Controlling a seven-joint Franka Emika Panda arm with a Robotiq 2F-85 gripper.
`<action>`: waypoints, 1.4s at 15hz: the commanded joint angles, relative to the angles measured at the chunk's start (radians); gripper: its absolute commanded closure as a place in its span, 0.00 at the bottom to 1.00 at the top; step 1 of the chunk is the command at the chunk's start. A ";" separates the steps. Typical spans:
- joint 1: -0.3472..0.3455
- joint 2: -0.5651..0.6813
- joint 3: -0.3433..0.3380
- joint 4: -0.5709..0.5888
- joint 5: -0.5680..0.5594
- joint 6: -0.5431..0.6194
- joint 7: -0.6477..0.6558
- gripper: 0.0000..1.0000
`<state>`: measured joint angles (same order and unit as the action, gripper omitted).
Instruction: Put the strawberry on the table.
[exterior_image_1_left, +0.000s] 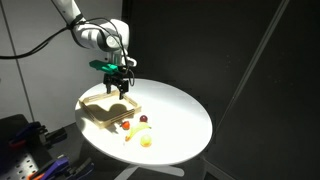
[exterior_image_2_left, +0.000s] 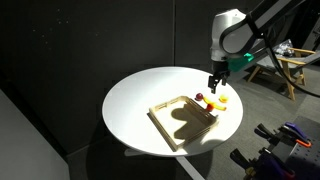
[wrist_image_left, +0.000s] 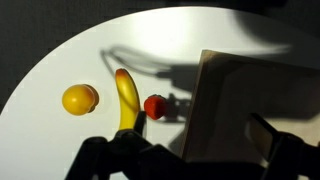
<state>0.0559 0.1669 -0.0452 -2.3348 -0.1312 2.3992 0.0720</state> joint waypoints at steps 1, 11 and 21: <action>-0.005 -0.097 0.023 -0.053 0.009 -0.021 0.022 0.00; -0.006 -0.227 0.066 -0.086 0.181 -0.135 -0.055 0.00; -0.001 -0.334 0.093 -0.102 0.139 -0.278 -0.043 0.00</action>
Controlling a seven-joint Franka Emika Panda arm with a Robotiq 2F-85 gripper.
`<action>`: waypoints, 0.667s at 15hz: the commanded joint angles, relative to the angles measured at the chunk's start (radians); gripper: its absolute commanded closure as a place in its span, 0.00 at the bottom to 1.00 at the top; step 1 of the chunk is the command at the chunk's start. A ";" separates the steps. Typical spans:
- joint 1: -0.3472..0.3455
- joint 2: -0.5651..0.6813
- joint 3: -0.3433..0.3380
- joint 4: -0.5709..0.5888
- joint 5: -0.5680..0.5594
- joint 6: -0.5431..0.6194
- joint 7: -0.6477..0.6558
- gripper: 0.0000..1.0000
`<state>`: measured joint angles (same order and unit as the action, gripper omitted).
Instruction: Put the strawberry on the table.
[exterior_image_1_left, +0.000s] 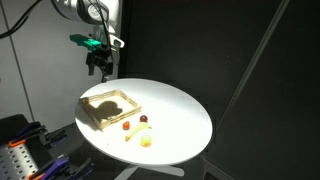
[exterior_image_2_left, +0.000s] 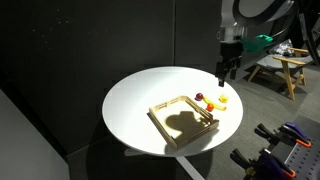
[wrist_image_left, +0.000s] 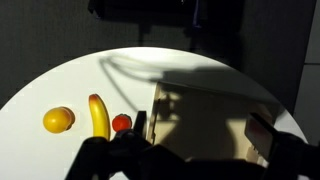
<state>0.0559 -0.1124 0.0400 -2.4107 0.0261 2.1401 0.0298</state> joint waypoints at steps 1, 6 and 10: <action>-0.001 -0.064 0.010 -0.031 -0.024 -0.017 0.001 0.00; -0.002 -0.101 0.017 -0.056 -0.054 0.003 0.010 0.00; -0.002 -0.068 0.013 -0.033 -0.036 -0.005 0.000 0.00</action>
